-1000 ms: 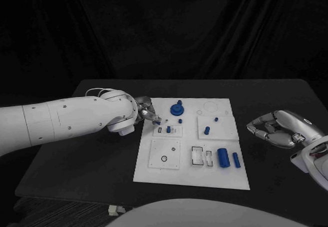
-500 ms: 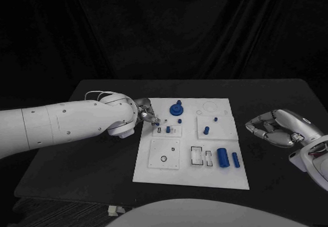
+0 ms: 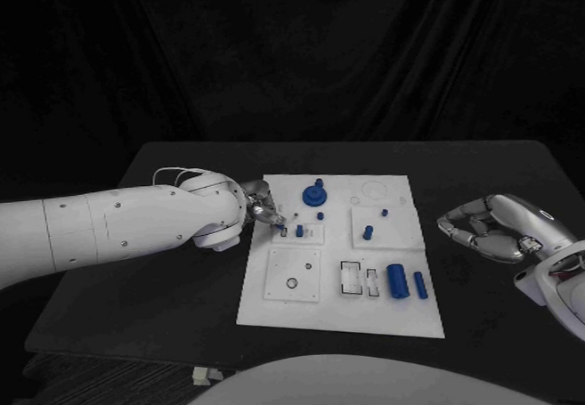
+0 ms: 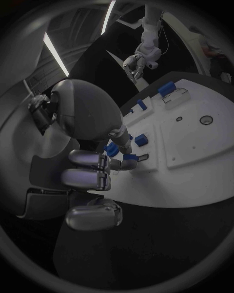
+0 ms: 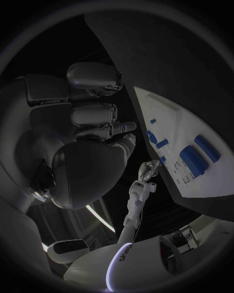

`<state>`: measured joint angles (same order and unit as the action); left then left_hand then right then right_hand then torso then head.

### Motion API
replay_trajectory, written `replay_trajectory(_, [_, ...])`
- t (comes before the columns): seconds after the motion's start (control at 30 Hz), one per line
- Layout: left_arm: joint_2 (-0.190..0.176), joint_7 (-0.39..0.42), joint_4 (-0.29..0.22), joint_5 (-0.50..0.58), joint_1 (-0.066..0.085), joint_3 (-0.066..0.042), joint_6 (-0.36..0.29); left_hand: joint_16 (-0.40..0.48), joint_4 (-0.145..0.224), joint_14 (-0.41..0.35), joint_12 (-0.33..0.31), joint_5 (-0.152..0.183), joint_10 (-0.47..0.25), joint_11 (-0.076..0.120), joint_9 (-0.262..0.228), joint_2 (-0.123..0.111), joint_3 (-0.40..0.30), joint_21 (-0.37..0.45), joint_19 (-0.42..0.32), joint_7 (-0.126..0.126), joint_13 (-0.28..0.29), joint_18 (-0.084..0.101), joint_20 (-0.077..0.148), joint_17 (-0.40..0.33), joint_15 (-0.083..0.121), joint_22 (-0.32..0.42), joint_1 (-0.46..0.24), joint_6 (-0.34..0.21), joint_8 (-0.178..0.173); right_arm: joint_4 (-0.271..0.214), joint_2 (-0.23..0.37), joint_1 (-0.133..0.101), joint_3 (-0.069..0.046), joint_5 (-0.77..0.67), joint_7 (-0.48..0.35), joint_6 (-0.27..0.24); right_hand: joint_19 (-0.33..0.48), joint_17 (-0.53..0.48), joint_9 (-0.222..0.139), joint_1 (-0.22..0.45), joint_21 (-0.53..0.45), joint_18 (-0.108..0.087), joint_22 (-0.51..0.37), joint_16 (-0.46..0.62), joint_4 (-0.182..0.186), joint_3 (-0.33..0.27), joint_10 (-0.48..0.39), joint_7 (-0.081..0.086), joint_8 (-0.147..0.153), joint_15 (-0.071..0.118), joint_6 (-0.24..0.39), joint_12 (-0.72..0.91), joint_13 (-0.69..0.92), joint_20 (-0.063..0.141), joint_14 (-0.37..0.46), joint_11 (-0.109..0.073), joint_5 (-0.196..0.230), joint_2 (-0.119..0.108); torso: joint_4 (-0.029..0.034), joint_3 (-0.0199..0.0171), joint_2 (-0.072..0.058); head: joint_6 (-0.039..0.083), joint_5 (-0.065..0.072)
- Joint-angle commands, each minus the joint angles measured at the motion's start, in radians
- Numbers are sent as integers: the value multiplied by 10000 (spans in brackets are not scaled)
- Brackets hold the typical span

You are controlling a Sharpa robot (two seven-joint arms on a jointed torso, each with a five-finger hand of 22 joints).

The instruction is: Assemble the parts on the task board

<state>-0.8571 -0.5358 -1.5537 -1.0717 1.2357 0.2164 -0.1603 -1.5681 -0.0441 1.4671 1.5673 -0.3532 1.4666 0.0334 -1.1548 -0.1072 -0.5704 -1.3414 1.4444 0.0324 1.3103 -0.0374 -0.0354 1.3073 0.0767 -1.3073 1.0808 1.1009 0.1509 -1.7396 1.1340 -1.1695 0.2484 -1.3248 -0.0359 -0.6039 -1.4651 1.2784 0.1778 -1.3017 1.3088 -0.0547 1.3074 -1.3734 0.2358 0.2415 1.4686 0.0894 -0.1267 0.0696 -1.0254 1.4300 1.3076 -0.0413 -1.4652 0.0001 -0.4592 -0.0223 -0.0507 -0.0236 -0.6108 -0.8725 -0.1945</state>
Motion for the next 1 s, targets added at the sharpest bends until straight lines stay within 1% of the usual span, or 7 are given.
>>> replay_trajectory(0.03, [21, 73, -25, -111, -47, -7, -38, -27, 301, 1037, 35, -5, 1042, 55, 11, 117, -376, -26, 30, -50, 2605, -165, 28, 2635, 44, -1922, -39, 36, -24, -6, -3, 25, -6, -17, -40, -149, -77, -18, 10, -66, -38, -30, 1867, 63, -31, 0, 55, 35, 50, -80, 54, -40, 641, -56, -542, 78, -46, -13, 1, -2, 2, -2, -21])
replay_trajectory(0.13, [12, 90, -45, -114, -83, -7, -18, -27, 293, 1037, 35, -5, 1042, 55, 12, 127, -378, -22, 28, -50, 2605, -166, 28, 2635, 44, -1920, -52, 42, -23, 1, -8, 27, -6, -17, -22, -129, -77, -18, 10, -66, -38, -30, 1867, 63, -31, 0, 55, 35, 50, -80, 54, -40, 641, -56, -542, 78, -46, -13, 4, 0, -2, -2, -3])
replay_trajectory(0.4, [13, 125, -68, -116, -123, -7, 38, -27, 281, 1037, 35, -2, 1042, 56, 15, 140, -378, -15, 26, -50, 2605, -168, 29, 2635, 44, -1918, -74, 50, -21, 1, -10, 35, -6, -17, -4, -95, -77, -22, 13, -76, -38, -29, 1867, 66, -38, 6, 51, 34, 48, -82, 43, -47, 634, -58, -540, 79, -55, -14, 12, -4, -2, -2, -90])
replay_trajectory(0.53, [21, 130, -78, -116, -136, -7, 84, -27, 281, 1037, 35, -2, 1042, 56, 15, 140, -378, -15, 26, -50, 2605, -168, 29, 2635, 44, -1918, -74, 50, -21, -6, -5, 40, -6, -17, 2, -83, -75, -51, 17, -88, -46, -31, 1865, 87, -47, 13, 42, 33, 45, -84, 32, -61, 615, -59, -534, 80, -65, -13, -5, -1, -3, -2, -126])
replay_trajectory(0.7, [50, 140, -58, -116, -162, -7, 98, -27, 266, 1037, 35, 6, 1042, 56, 17, 158, -377, -6, 23, -52, 2605, -170, 30, 2635, 45, -1915, -101, 64, -18, -21, 16, 51, -6, -17, 9, -71, -68, -93, 19, -94, -64, -35, 1859, 116, -52, 17, 21, 33, 45, -84, 28, -95, 570, -60, -525, 80, -71, -12, 16, 0, -3, -2, -108])
replay_trajectory(0.83, [59, 150, -57, -117, -193, -7, 87, -27, 265, 1037, 35, 7, 1042, 57, 17, 164, -378, 13, 13, -54, 2605, -174, 30, 2635, 45, -1909, -106, 69, -16, -30, 26, 55, -5, -17, 22, -49, -61, -132, 20, -100, -84, -39, 1854, 144, -56, 21, 10, 33, 46, -85, 26, -113, 546, -60, -517, 79, -77, -12, -2, -3, -6, -2, -118])
replay_trajectory(1.0, [93, 182, -43, -117, -255, -7, 57, -27, 261, 1037, 35, 6, 1042, 58, 16, 177, -381, 30, 4, -58, 2605, -178, 30, 2635, 45, -1904, -115, 82, -11, -31, 38, 60, -5, -17, 40, -32, -61, -146, 23, -115, -85, -39, 1853, 155, -69, 29, 9, 32, 49, -85, 21, -118, 542, -61, -512, 79, -90, -13, 12, -7, -3, -2, -101])
